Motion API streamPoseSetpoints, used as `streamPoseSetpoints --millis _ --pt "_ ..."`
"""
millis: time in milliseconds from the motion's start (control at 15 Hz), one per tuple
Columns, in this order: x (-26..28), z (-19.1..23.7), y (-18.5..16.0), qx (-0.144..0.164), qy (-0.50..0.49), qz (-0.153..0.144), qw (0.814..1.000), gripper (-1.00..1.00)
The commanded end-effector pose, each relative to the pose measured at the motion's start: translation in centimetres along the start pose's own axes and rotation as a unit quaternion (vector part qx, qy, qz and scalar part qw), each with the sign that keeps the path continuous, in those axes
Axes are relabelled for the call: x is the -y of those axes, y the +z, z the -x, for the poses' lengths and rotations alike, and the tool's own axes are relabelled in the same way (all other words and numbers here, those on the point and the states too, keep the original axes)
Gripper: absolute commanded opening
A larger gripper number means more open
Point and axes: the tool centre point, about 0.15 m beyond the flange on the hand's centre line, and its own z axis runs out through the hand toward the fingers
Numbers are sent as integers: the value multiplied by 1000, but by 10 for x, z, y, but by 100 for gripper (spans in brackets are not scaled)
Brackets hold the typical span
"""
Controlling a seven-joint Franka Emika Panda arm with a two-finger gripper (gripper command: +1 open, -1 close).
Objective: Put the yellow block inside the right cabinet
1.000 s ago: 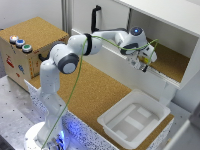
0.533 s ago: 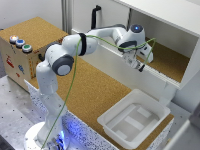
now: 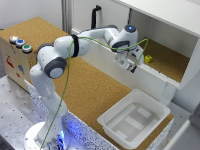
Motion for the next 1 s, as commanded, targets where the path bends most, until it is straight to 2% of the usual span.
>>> streamPoseSetpoints --millis 0,133,267,467,533,600,800,933 --pt "77 59 19 -46 -88 1 995 100" --pt "102 70 20 -37 -112 -11 993 100" --pt "131 71 17 -43 -139 -10 989 100" --pt "181 57 16 -56 -144 13 988 100" --pt "196 53 17 -53 -138 29 989 100" --pt "213 49 19 -47 -126 33 990 100" --pt "273 42 15 -58 -131 50 988 100" --pt "307 39 12 -55 -126 64 988 100"
